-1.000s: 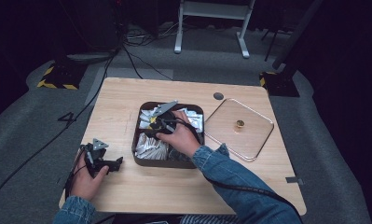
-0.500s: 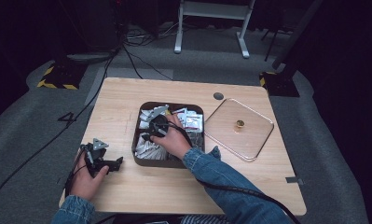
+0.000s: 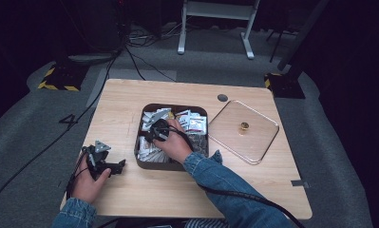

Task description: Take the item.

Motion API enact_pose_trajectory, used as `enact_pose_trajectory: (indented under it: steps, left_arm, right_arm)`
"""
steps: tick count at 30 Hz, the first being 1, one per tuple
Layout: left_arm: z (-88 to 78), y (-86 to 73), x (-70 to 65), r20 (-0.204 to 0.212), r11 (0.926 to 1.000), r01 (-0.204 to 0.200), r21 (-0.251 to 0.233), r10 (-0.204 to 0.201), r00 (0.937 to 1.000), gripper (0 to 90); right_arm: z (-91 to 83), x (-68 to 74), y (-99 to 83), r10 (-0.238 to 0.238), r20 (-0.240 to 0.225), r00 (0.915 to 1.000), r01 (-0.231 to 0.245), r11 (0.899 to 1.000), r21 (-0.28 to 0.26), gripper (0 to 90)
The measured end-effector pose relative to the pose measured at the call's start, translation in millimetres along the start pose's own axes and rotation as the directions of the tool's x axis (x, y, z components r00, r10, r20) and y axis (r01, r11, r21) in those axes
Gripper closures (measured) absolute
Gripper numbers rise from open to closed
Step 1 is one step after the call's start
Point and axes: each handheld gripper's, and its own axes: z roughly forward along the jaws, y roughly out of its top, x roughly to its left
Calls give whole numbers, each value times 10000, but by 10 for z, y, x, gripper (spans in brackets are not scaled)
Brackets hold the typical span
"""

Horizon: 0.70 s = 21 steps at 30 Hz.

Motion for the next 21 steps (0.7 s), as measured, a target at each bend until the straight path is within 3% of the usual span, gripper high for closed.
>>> enact_pose_trajectory:
  steps: [12,21]
  left_arm:
    - [3,3,1,20,10000,-36,9,36,10000,2]
    - [3,4,2,20,10000,-37,12,37,10000,1]
  right_arm:
    - [-253,39,45,33,-231,9997,-46,9984,-562,900]
    - [-583,38,17,291,-532,9982,-356,9915,-1252,900]
